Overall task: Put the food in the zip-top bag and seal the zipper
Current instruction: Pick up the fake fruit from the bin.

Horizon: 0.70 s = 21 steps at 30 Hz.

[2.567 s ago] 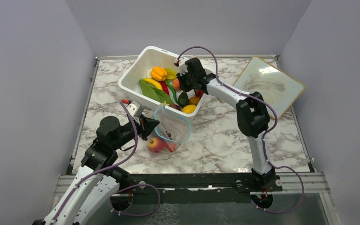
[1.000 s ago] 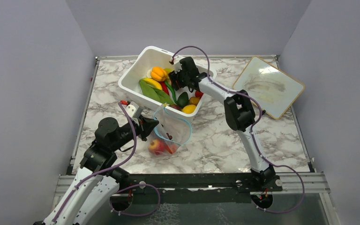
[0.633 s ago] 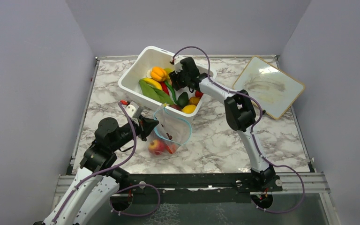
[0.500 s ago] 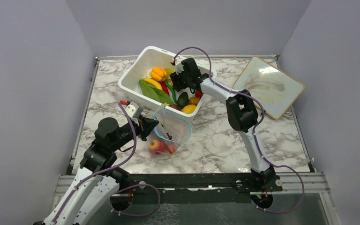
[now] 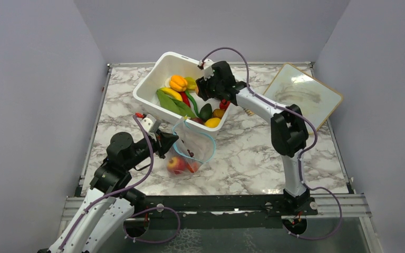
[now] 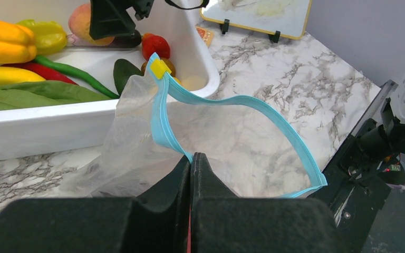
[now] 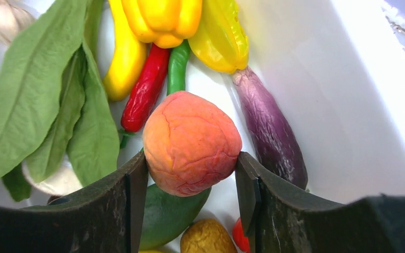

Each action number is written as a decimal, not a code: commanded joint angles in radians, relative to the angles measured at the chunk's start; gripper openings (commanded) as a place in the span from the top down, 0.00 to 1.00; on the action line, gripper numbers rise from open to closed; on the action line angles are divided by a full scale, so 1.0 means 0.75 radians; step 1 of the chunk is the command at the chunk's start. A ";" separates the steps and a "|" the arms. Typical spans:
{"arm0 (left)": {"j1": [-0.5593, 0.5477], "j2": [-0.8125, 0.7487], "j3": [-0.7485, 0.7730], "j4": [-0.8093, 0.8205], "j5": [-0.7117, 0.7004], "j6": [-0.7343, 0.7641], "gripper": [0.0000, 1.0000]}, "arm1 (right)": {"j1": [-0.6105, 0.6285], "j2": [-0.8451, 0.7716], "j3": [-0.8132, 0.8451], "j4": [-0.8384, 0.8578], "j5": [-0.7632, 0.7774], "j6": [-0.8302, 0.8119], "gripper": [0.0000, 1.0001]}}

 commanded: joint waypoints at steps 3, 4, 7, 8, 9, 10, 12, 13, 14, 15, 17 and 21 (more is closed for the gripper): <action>0.006 0.007 0.000 0.035 -0.031 0.007 1.00 | 0.001 -0.203 -0.099 -0.009 0.001 0.009 0.69; 0.006 0.009 0.000 0.032 -0.033 0.006 1.00 | 0.001 -0.239 -0.126 -0.012 0.013 0.006 0.69; 0.006 0.016 0.000 0.032 -0.033 0.000 1.00 | 0.001 -0.361 -0.217 -0.025 0.034 0.001 0.69; 0.006 0.019 0.000 0.032 -0.033 -0.002 1.00 | 0.001 -0.398 -0.237 -0.038 0.027 0.011 0.69; 0.006 0.022 0.000 0.032 -0.037 -0.006 1.00 | 0.001 -0.433 -0.257 -0.054 0.003 0.023 0.69; 0.006 0.026 0.000 0.031 -0.035 -0.008 1.00 | 0.001 -0.470 -0.276 -0.069 -0.027 0.033 0.69; 0.004 0.031 0.000 0.032 -0.031 -0.014 1.00 | 0.001 -0.544 -0.325 -0.085 -0.079 0.063 0.69; 0.006 0.034 0.000 0.032 -0.030 -0.018 1.00 | 0.001 -0.583 -0.351 -0.087 -0.096 0.079 0.69; 0.006 0.036 0.000 0.031 -0.028 -0.020 1.00 | 0.001 -0.621 -0.381 -0.088 -0.111 0.099 0.69; 0.006 0.038 -0.001 0.032 -0.027 -0.023 1.00 | 0.000 -0.661 -0.410 -0.086 -0.132 0.111 0.70; 0.006 0.039 -0.001 0.032 -0.026 -0.028 1.00 | 0.001 -0.736 -0.476 -0.081 -0.193 0.135 0.70; 0.006 0.044 -0.002 0.032 -0.026 -0.035 1.00 | 0.001 -0.908 -0.598 -0.054 -0.337 0.197 0.70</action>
